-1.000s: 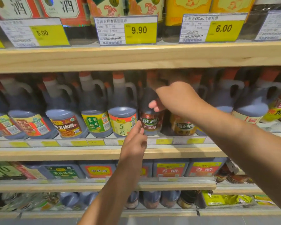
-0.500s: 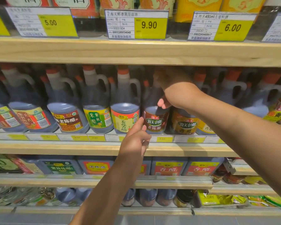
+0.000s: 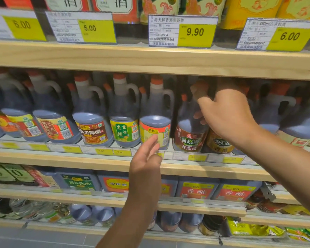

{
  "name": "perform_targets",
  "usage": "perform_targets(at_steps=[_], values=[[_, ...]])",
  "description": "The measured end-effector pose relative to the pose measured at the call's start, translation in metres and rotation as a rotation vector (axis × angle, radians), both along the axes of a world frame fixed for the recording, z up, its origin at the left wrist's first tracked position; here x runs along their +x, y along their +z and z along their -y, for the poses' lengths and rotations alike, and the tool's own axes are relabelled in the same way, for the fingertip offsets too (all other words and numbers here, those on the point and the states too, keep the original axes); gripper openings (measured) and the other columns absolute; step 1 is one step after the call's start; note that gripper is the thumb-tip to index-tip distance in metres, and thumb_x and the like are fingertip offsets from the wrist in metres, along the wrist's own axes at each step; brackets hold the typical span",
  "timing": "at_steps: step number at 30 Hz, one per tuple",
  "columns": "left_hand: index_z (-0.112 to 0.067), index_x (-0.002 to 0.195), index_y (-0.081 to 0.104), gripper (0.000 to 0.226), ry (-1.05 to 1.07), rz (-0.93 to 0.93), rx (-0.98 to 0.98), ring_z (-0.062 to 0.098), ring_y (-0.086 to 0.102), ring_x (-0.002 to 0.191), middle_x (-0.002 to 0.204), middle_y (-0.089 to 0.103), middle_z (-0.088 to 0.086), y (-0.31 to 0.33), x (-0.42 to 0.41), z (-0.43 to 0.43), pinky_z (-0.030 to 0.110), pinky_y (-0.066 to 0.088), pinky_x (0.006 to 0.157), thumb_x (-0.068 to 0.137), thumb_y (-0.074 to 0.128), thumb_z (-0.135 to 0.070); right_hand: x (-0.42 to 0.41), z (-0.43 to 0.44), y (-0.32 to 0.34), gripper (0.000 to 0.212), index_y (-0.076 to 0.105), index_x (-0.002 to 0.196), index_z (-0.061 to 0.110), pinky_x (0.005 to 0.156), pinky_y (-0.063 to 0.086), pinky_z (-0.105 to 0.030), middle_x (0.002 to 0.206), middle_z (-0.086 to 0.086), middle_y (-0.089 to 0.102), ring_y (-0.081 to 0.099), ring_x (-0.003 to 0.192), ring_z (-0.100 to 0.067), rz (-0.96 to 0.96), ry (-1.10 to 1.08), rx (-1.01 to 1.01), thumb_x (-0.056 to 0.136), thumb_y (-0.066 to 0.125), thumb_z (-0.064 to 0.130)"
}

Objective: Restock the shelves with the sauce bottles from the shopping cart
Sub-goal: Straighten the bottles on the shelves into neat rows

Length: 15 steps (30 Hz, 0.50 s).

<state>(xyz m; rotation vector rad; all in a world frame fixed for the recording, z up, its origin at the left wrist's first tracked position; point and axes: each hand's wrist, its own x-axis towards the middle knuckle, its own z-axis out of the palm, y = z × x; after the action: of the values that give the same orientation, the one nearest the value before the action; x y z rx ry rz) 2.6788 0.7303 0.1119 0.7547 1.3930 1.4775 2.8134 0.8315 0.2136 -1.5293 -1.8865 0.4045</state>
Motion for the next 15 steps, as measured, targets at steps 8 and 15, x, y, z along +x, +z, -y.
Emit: perform_targets(at_steps=[8,15], values=[[-0.027,0.155,0.037,0.064,0.007,-0.136,-0.044,0.000,0.040,0.140,0.157,0.041,-0.007,-0.006,-0.036,-0.007,0.028,0.036,0.115,0.100,0.046,0.004,-0.078,-0.003,0.005,0.052,0.068,0.084,0.011,0.052,0.048,-0.010,0.067,0.000,0.075,0.072,0.060,-0.017,-0.188,0.149,-0.321,0.098,0.046,0.056],[-0.032,0.155,0.034,0.067,-0.066,-0.200,-0.048,-0.028,0.053,0.084,0.131,0.049,-0.029,-0.002,-0.038,-0.026,-0.003,0.040,0.062,0.099,0.046,0.001,-0.085,-0.015,0.002,0.031,0.061,0.112,0.015,0.050,0.057,-0.024,0.087,-0.008,0.073,0.068,0.050,-0.011,-0.453,0.209,-0.352,0.099,0.057,0.043]])
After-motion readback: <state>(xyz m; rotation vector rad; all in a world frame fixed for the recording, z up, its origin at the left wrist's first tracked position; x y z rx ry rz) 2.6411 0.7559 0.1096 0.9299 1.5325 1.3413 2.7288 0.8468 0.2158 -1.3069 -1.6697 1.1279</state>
